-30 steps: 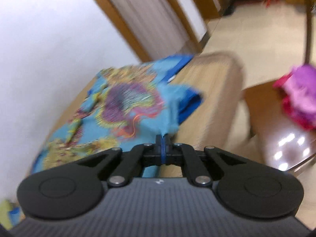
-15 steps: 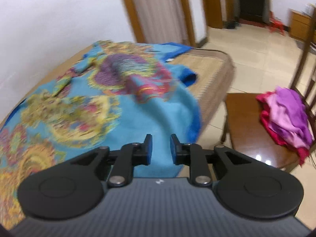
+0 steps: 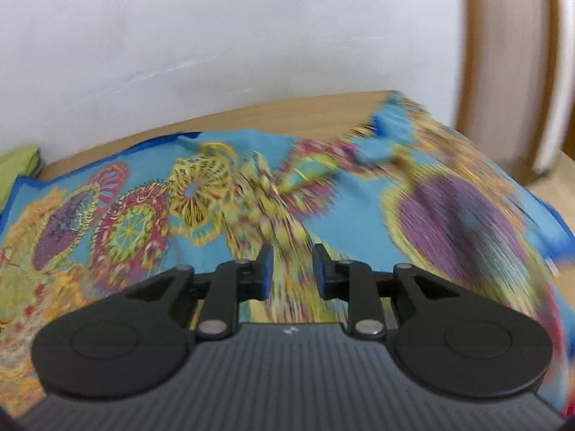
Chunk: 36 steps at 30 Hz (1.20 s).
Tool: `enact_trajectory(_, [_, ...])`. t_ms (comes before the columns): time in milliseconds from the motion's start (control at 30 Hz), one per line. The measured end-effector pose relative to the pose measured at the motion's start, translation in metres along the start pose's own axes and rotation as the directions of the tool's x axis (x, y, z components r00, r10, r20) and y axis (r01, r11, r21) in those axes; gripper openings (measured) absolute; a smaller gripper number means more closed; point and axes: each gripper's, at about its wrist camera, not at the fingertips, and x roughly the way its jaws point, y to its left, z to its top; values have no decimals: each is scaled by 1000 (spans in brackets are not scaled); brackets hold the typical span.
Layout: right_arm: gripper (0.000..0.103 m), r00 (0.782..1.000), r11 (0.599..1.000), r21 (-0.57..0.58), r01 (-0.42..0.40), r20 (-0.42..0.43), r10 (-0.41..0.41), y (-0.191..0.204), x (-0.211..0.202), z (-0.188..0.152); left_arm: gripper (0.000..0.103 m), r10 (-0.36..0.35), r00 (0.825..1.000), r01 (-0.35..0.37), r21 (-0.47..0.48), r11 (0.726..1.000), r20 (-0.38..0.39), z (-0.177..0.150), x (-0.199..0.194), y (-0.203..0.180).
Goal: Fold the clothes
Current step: 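Lay the scarf flat and open both grippers, smoothing it out, then grasp the scarf's blue border with the right gripper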
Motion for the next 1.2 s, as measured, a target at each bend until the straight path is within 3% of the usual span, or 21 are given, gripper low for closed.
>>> enact_trajectory(100, [26,993,993,-48,-111,-42,109,-5,79,38,59,46,999,-45,-22,999,10,6,21,-32])
enact_trajectory(200, [26,971,977,26,-211,-107,212,-22,151,64,59,105,994,-104,-82,991,6,13,39,-49])
enact_trajectory(300, [26,973,982,98,-159,-155,173,-48,204,75,59,156,987,-158,-141,977,-27,14,50,-55])
enact_trajectory(367, [25,987,995,63,-77,-136,85,-64,224,80,61,191,981,-194,-154,969,-34,14,53,-57])
enact_trajectory(467, [24,992,997,-28,79,-94,-81,-87,238,84,63,231,972,-236,-149,960,-45,14,57,-62])
enact_trajectory(600, [25,969,971,-56,231,-80,-235,-114,250,89,67,273,960,-278,-115,954,-57,12,61,-71])
enact_trajectory(700, [26,975,978,-42,203,-88,-206,-115,242,98,69,292,955,-297,-112,948,-62,13,63,-74])
enact_trajectory(767, [26,987,985,-77,154,-38,-157,-99,219,105,69,291,954,-297,-125,947,-64,15,63,-74])
enact_trajectory(867, [28,1000,983,-182,7,23,-3,-56,180,103,70,294,954,-299,-125,946,-59,17,65,-75])
enact_trajectory(933, [27,990,961,-238,-140,-37,135,-31,175,92,73,296,953,-301,-123,946,-57,17,66,-77])
enact_trajectory(1000, [27,970,935,-267,-233,-129,205,-13,185,74,75,296,953,-301,-115,947,-60,18,68,-79])
enact_trajectory(1033, [27,965,929,-272,-250,-152,215,-8,190,67,76,297,953,-302,-104,948,-60,18,69,-80])
enact_trajectory(1200, [36,994,970,-229,-82,-95,61,-27,211,64,75,296,954,-300,-90,950,-56,16,70,-81])
